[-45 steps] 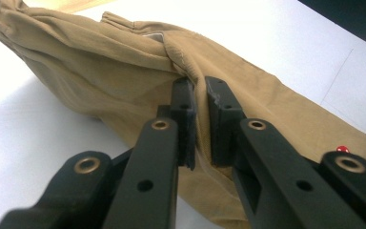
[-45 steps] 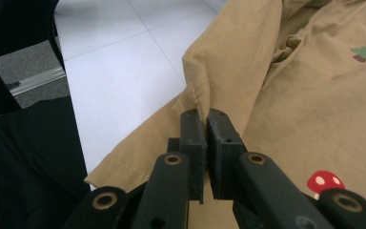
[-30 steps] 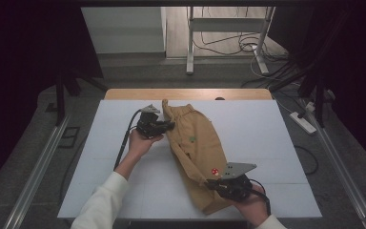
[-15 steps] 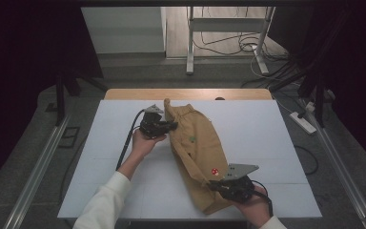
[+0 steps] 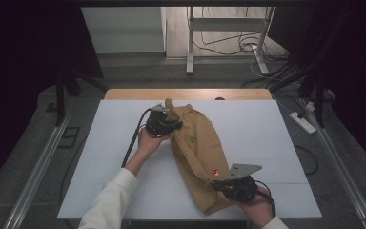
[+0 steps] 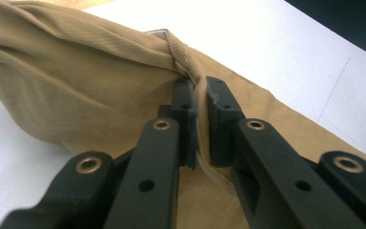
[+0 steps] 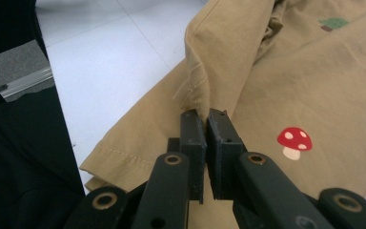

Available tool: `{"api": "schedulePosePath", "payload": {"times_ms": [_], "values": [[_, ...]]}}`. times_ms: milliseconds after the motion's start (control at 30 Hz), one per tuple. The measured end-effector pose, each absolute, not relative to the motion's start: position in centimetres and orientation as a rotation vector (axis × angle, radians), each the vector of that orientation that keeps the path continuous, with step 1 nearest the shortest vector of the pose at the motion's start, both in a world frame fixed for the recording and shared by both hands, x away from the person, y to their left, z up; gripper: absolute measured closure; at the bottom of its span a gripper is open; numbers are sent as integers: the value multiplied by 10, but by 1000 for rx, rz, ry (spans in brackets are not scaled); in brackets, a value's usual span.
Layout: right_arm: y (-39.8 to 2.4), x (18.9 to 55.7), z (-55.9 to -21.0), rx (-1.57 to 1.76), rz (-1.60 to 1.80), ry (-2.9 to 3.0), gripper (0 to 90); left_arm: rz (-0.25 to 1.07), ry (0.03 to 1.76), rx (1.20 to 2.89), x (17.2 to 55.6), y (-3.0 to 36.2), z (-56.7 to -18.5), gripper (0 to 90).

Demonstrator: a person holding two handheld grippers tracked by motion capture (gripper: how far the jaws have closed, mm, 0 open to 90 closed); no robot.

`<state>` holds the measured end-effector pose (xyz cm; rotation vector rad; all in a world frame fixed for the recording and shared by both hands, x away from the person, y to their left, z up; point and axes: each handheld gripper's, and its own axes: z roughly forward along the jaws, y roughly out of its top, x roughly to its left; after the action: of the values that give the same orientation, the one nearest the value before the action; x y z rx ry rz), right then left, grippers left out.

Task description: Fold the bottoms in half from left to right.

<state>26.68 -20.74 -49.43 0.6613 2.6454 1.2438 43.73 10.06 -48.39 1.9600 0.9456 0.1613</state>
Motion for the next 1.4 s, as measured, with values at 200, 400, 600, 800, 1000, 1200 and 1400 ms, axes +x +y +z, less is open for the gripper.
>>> {"api": "schedulePosePath", "payload": {"times_ms": [200, 400, 600, 800, 1000, 1200, 1400], "values": [[-210, 267, -496, 677, 1231, 2647, 853, 159, 948, 1969, 440, 93, -484, 828], [-212, 266, -495, 683, 1229, 2646, 853, 159, 950, 1980, 444, 86, -484, 828], [-216, 264, -494, 687, 1232, 2640, 853, 156, 942, 1988, 445, 79, -482, 828], [-221, 262, -492, 699, 1243, 2628, 853, 154, 941, 1996, 447, 72, -480, 827], [-227, 260, -492, 712, 1245, 2623, 853, 153, 933, 2009, 448, 64, -478, 827], [-231, 258, -492, 722, 1242, 2619, 853, 146, 931, 2025, 451, 56, -480, 825], [-234, 258, -492, 729, 1233, 2622, 853, 146, 930, 2032, 453, 50, -479, 823]]}}
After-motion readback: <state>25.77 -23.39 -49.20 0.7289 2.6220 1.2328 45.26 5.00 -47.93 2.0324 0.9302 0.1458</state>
